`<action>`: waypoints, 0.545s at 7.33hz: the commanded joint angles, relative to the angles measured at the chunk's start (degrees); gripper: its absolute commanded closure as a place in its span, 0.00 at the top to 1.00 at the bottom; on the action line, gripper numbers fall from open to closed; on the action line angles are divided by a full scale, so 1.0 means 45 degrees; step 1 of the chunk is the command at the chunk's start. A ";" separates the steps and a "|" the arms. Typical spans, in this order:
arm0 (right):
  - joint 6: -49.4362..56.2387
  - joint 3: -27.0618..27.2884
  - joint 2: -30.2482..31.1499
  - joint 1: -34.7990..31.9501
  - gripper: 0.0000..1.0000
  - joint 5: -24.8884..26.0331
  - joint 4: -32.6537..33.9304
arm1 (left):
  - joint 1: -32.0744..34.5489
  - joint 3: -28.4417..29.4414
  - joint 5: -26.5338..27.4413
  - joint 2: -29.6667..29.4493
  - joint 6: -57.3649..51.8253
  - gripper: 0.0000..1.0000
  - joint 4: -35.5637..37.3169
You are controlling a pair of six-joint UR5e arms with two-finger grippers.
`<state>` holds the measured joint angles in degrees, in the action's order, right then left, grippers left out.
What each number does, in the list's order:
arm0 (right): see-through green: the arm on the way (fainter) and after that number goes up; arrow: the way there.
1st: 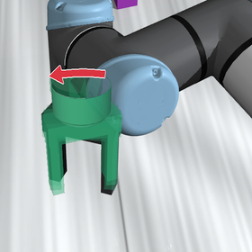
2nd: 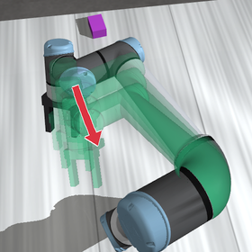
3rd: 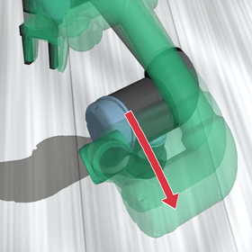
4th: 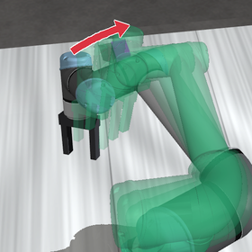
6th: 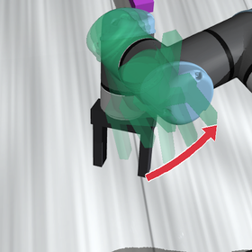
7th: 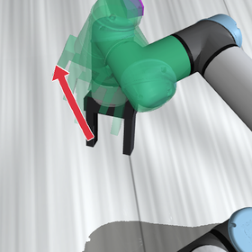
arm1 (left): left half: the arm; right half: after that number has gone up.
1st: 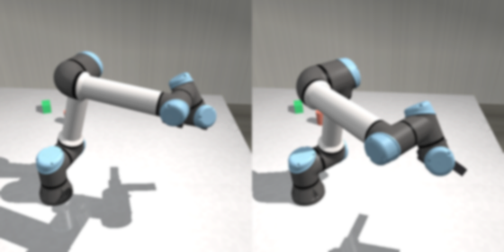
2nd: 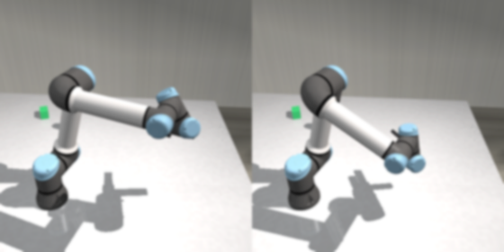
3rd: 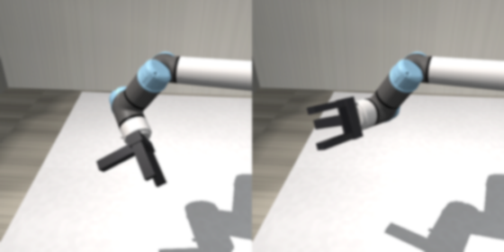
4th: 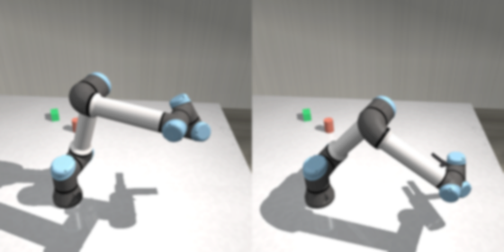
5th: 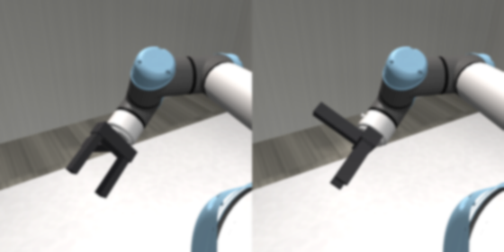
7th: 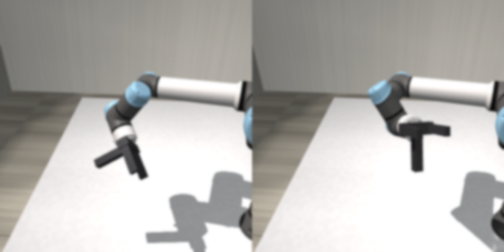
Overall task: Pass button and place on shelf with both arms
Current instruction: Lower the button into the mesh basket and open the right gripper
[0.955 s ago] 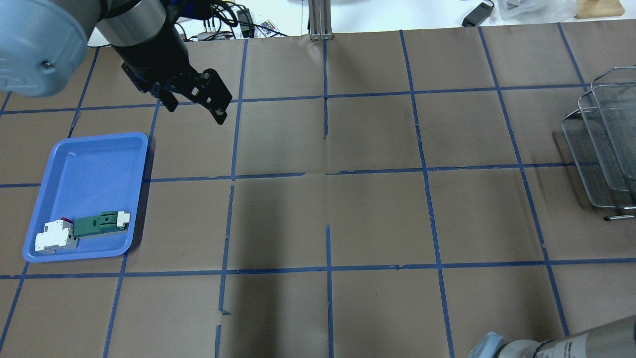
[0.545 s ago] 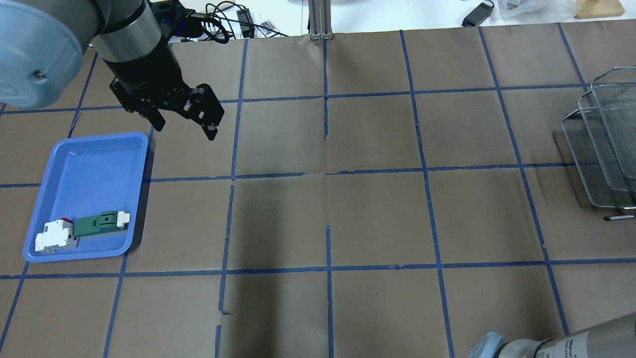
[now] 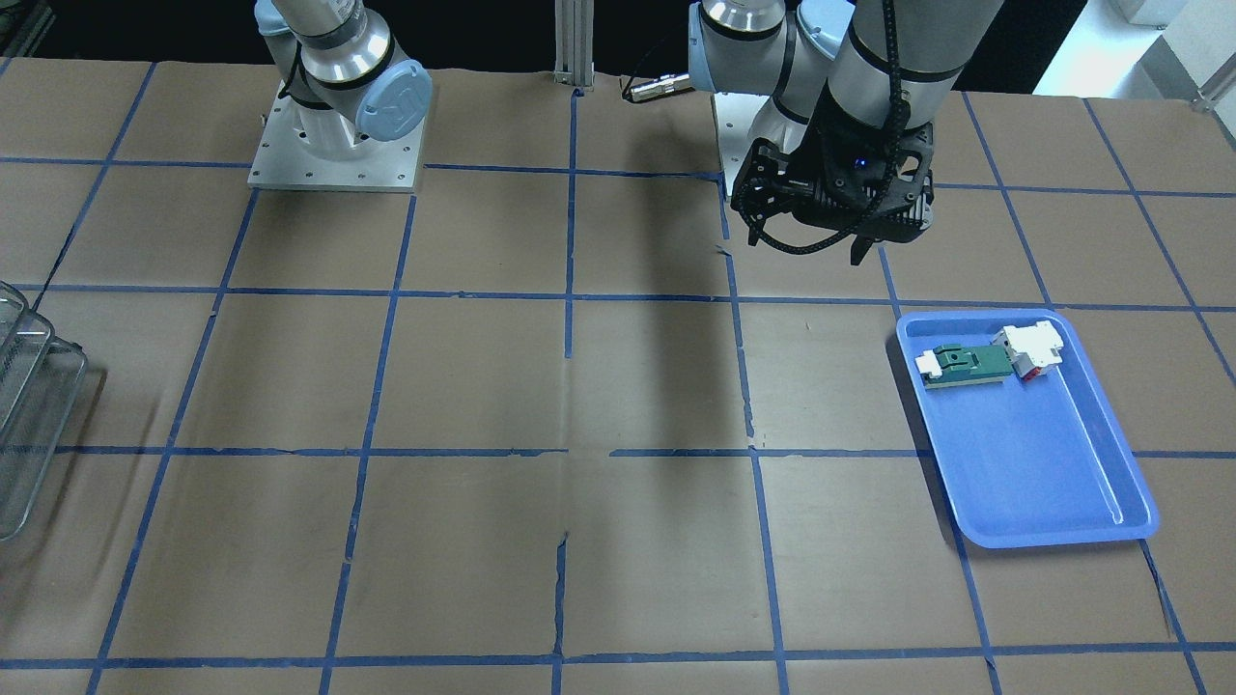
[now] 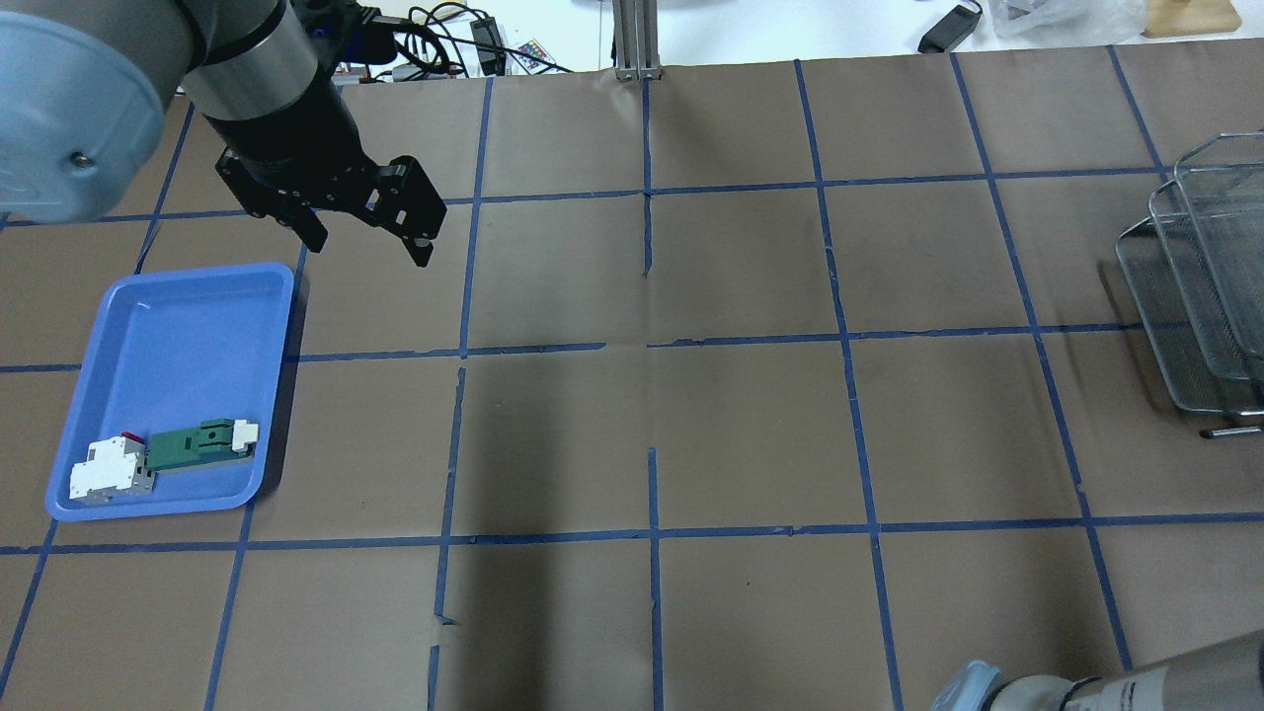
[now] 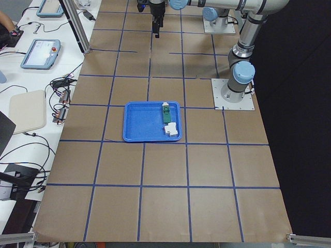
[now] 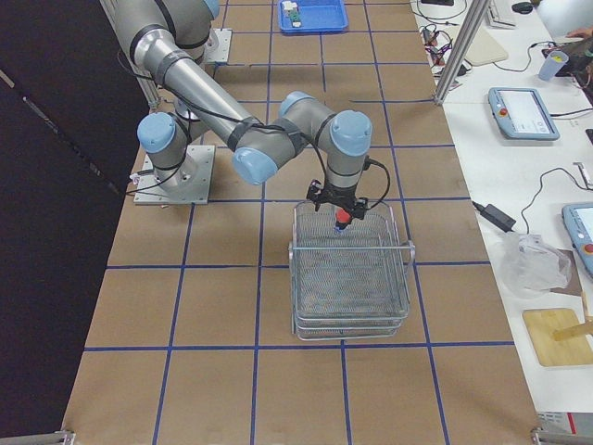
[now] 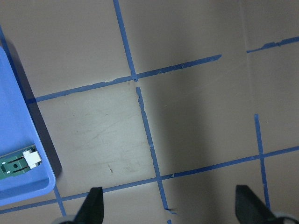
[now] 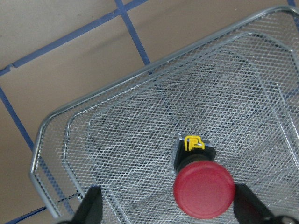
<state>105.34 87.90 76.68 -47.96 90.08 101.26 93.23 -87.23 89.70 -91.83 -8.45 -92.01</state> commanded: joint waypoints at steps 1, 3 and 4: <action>-0.2923 0.0230 0.1508 -0.0956 1.00 -0.0019 -0.1539 | 0.0005 -0.0011 -0.0090 -0.0082 0.0062 1.00 0.0678; -0.6087 0.0290 0.2564 -0.3295 1.00 0.0099 -0.2283 | 0.0004 0.0009 -0.0032 -0.0160 0.0081 1.00 0.1208; -0.7341 0.0329 0.3111 -0.4409 1.00 0.0002 -0.2424 | 0.0005 0.0009 -0.0051 -0.0161 0.0101 1.00 0.1228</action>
<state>80.28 89.17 87.54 -61.51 90.42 91.96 93.22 -87.20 89.52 -92.48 -8.14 -86.91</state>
